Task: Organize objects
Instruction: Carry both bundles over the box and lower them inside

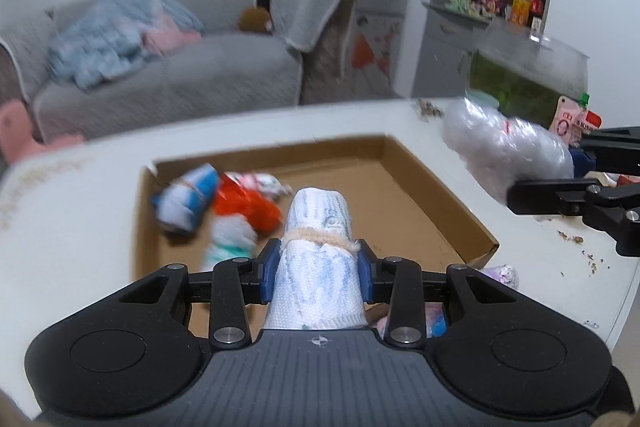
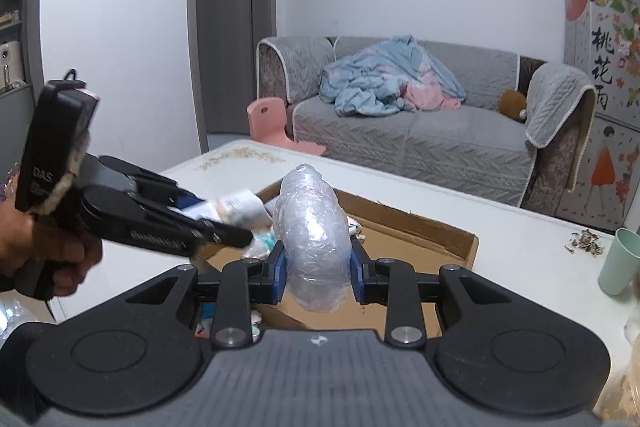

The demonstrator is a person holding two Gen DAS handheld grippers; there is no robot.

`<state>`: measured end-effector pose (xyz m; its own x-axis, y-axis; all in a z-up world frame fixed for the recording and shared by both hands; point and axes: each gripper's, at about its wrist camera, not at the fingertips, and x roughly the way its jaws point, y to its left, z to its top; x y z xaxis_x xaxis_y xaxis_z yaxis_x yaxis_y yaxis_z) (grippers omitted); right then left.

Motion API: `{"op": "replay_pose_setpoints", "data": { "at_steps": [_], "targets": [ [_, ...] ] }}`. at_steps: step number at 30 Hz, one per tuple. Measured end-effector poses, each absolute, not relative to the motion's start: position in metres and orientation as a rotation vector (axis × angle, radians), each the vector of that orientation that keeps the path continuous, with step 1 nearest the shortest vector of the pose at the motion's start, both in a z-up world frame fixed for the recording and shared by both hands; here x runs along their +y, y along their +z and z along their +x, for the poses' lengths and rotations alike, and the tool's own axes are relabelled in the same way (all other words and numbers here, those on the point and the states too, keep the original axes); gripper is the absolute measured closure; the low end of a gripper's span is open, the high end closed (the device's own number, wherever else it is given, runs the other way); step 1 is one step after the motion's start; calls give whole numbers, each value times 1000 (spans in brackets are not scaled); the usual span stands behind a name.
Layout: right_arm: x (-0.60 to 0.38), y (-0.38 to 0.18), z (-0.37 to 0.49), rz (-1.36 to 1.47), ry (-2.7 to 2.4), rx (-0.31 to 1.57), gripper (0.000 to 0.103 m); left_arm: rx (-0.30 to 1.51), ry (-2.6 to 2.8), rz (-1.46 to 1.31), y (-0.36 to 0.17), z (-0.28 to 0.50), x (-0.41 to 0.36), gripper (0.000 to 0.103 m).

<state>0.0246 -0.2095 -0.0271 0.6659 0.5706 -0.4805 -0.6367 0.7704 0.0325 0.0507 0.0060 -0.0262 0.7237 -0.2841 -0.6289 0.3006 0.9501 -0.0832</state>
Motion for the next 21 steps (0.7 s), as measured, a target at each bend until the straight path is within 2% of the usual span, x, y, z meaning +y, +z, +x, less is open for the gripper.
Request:
{"op": "replay_pose_setpoints", "data": {
  "at_steps": [9,21],
  "targets": [
    [-185,-54,58,-142,698,594,75,878,-254,93,-73,103,25,58],
    [-135,-88,98,-148,712,722,75,793,-94,185,-82,115,31,58]
  ]
}}
